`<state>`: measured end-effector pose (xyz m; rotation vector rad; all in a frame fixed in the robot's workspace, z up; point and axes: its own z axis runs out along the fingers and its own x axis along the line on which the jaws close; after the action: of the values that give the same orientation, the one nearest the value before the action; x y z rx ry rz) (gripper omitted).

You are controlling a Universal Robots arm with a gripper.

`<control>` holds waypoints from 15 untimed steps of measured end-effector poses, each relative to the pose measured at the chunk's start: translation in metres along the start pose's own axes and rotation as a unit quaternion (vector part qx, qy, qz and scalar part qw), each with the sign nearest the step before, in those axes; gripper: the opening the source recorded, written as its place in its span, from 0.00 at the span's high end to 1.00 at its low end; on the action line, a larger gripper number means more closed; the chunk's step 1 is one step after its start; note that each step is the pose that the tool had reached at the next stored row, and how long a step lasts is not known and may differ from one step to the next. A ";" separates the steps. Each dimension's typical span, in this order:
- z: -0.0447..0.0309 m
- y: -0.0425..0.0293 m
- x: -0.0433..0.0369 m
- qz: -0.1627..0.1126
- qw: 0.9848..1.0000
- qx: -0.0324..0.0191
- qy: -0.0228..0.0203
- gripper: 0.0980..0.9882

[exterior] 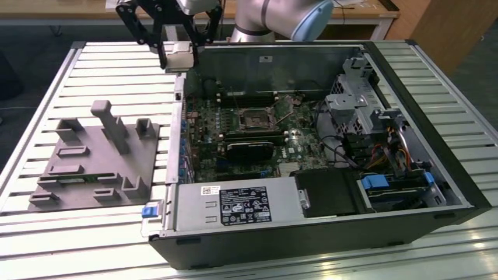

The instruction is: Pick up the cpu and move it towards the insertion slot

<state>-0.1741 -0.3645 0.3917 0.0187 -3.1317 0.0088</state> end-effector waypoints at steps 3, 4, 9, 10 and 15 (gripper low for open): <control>0.0000 0.0000 -0.0061 0.000 1.000 0.000 0.000 0.50; -0.0001 0.0000 -0.0082 0.000 1.000 0.000 0.000 0.50; -0.0002 -0.0001 -0.0194 0.000 1.000 0.000 0.000 0.50; -0.0002 0.0000 -0.0219 0.000 1.000 0.000 0.000 0.50; -0.0003 -0.0001 -0.0354 0.000 1.000 0.000 0.000 0.50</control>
<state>-0.1387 -0.3642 0.3916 0.0186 -3.1318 0.0087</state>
